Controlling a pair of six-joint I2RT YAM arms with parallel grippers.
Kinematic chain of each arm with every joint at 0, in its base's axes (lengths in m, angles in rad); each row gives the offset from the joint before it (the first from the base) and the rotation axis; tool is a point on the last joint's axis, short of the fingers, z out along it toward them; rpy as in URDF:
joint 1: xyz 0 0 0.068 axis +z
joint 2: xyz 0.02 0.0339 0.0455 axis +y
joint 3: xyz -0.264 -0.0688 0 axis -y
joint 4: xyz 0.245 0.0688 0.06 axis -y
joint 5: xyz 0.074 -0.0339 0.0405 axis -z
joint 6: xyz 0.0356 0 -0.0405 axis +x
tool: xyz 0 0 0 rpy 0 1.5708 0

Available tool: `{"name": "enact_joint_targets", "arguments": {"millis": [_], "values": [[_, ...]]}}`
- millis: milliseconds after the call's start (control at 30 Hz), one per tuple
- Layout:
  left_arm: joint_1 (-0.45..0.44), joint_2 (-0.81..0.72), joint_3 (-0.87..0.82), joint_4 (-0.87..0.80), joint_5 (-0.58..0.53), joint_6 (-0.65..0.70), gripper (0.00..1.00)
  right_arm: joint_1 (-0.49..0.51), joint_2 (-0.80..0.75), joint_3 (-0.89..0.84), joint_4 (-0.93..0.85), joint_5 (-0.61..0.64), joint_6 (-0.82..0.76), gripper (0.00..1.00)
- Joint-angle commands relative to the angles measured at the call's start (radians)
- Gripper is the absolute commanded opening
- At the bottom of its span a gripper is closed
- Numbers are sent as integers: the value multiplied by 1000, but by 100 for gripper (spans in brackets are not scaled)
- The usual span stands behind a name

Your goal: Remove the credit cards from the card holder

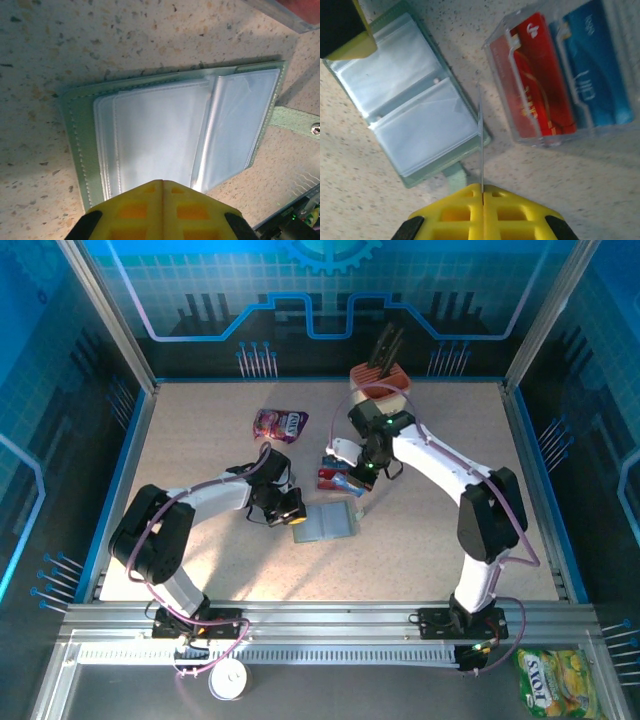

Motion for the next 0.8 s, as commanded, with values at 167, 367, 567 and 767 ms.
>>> {"name": "enact_joint_targets", "arguments": {"millis": [167,367,567,767], "values": [[21,-52,21,-70,-40,24,6,-42,182,328,-217,4,-189,0],[36,-55,18,-64,-51,14,5,-59,332,570,-310,-24,-211,0],[44,-36,30,-60,-45,17,5,-66,445,743,-378,-39,-226,0],[52,-33,16,-59,-45,20,6,-75,479,747,-372,-46,-228,0]]}}
